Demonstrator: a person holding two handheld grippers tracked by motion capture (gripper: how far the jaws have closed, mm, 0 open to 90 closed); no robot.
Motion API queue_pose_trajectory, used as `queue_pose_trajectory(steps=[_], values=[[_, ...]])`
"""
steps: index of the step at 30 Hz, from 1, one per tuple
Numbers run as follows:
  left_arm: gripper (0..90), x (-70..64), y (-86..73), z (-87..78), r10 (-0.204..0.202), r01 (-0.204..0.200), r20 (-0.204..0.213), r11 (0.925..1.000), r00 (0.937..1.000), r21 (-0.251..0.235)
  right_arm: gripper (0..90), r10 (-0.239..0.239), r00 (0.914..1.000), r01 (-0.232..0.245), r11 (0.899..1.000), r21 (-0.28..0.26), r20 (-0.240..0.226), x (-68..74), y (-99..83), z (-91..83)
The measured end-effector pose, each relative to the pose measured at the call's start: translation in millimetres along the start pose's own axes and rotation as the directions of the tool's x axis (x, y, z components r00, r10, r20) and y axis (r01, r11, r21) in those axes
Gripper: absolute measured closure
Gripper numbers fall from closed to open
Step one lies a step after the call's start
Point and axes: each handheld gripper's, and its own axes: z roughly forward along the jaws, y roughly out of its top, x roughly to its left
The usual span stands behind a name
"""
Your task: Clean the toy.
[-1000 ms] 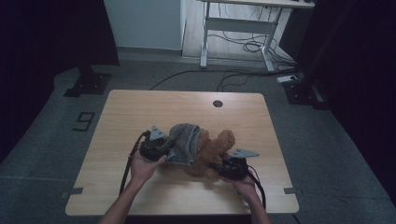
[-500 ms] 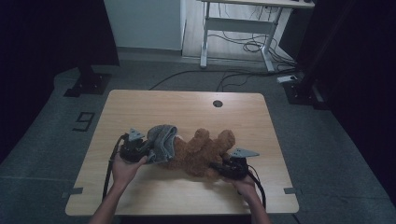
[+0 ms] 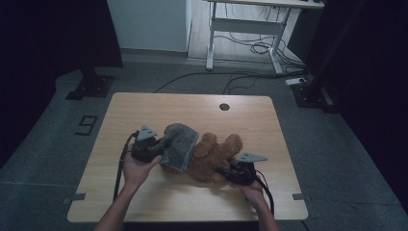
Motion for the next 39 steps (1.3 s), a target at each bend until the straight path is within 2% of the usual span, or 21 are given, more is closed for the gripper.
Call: queue_pose_trajectory(steps=[1, 2, 3, 7, 9, 13, 17, 18, 19, 27, 32, 36, 39], values=[[78.9, -9.4, 4.4, 3.7, 0.016, -0.016, 0.020, 0.9999, 0.9997, -0.003, 61.3, 0.001, 1.0000, -0.001, 1.000, 0.000, -0.001, -0.1, 0.0, 0.0], [78.9, -9.4, 4.4, 3.7, 0.016, -0.016, 0.020, 0.9999, 0.9997, -0.003, 61.3, 0.001, 1.0000, -0.001, 1.000, -0.001, -0.001, -0.2, 0.0, 0.0], [78.9, -30.0, 12.7, 12.5, 0.059, -0.059, 0.048, 0.9982, 0.9971, -0.008, 61.3, 0.001, 1.0000, -0.001, 1.000, 0.000, -0.002, -0.3, -0.1, 0.0], [78.8, -63.9, 28.1, 35.6, 0.131, -0.132, 0.069, 0.9912, 0.9889, 0.003, 61.3, 0.006, 1.0000, -0.006, 1.000, 0.001, -0.003, -0.3, -0.1, -0.2], [78.8, -74.0, 33.0, 50.6, 0.138, -0.140, 0.082, 0.9898, 0.9870, 0.024, 61.3, 0.003, 1.0000, -0.003, 1.000, 0.002, -0.003, -0.4, -0.2, -0.4], [78.8, -88.3, 37.0, 83.0, 0.155, -0.161, 0.081, 0.9838, 0.9847, 0.079, 61.3, 0.006, 1.0000, -0.006, 1.000, 0.002, -0.003, -0.7, -0.1, -0.4], [78.7, -93.9, 33.0, 101.1, 0.218, -0.220, 0.031, 0.9683, 0.9754, 0.117, 61.3, 0.016, 0.9999, -0.016, 1.000, -0.002, 0.003, -1.2, -0.2, -0.5], [78.8, -93.0, 30.7, 102.5, 0.235, -0.235, 0.015, 0.9646, 0.9719, 0.120, 61.3, 0.017, 0.9998, -0.017, 1.000, -0.002, 0.003, -1.3, -0.2, -0.5], [78.8, -90.7, 28.5, 102.1, 0.239, -0.238, 0.010, 0.9638, 0.9711, 0.120, 61.3, 0.016, 0.9999, -0.016, 1.000, -0.001, 0.003, -1.3, -0.2, -0.6], [78.7, -60.9, 15.0, 78.2, 0.190, -0.186, -0.032, 0.9774, 0.9813, 0.101, 61.3, 0.002, 1.0000, -0.002, 1.000, -0.001, 0.008, 0.6, 0.3, 0.1], [78.7, -40.6, 9.4, 55.2, 0.194, -0.185, -0.095, 0.9784, 0.9764, 0.092, 61.3, 0.006, 1.0000, -0.005, 1.000, -0.001, 0.006, 0.4, 0.1, 0.0], [78.6, -16.3, -2.6, 37.5, 0.168, -0.154, -0.118, 0.9811, 0.9788, 0.117, 61.3, 0.011, 0.9999, -0.011, 1.000, -0.002, 0.003, -0.7, 0.1, -0.3], [78.5, 2.2, -18.6, 26.2, 0.113, -0.101, -0.109, 0.9894, 0.9876, 0.104, 61.3, 0.009, 1.0000, -0.009, 1.000, -0.002, 0.001, -0.5, 0.1, -0.2]])
